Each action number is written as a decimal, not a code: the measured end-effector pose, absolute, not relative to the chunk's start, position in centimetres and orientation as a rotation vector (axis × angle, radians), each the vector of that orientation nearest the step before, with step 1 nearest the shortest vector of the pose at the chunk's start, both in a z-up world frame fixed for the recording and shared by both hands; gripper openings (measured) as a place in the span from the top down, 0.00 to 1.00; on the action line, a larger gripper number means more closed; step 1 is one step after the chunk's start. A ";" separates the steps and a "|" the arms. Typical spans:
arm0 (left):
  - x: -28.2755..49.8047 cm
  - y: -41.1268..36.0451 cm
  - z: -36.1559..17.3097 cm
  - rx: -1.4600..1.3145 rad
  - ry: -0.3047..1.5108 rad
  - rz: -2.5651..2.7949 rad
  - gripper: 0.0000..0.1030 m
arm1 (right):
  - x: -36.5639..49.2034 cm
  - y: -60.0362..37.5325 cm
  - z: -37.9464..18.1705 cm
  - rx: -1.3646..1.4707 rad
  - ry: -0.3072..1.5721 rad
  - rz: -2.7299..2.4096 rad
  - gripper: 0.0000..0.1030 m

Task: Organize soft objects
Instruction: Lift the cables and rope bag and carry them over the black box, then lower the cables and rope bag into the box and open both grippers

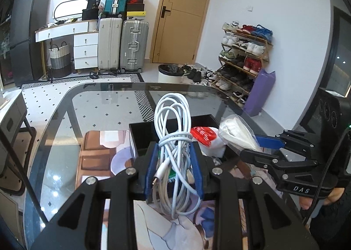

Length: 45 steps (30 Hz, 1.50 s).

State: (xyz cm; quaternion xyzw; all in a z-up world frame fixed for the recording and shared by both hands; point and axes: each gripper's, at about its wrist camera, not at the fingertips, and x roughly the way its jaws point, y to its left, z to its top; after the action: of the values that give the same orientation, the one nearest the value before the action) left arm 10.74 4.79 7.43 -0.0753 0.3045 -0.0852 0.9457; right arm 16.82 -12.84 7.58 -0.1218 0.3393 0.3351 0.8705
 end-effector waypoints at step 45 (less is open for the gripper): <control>15.0 2.9 4.4 -0.044 0.691 -0.112 0.70 | 20.9 -8.8 3.9 -0.375 0.758 0.654 0.48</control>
State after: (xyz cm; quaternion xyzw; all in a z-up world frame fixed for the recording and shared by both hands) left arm 14.99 2.85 4.42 -0.0216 0.3386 -0.0549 0.9391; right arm 20.91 -8.76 3.91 -0.1789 0.3613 0.3115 0.8605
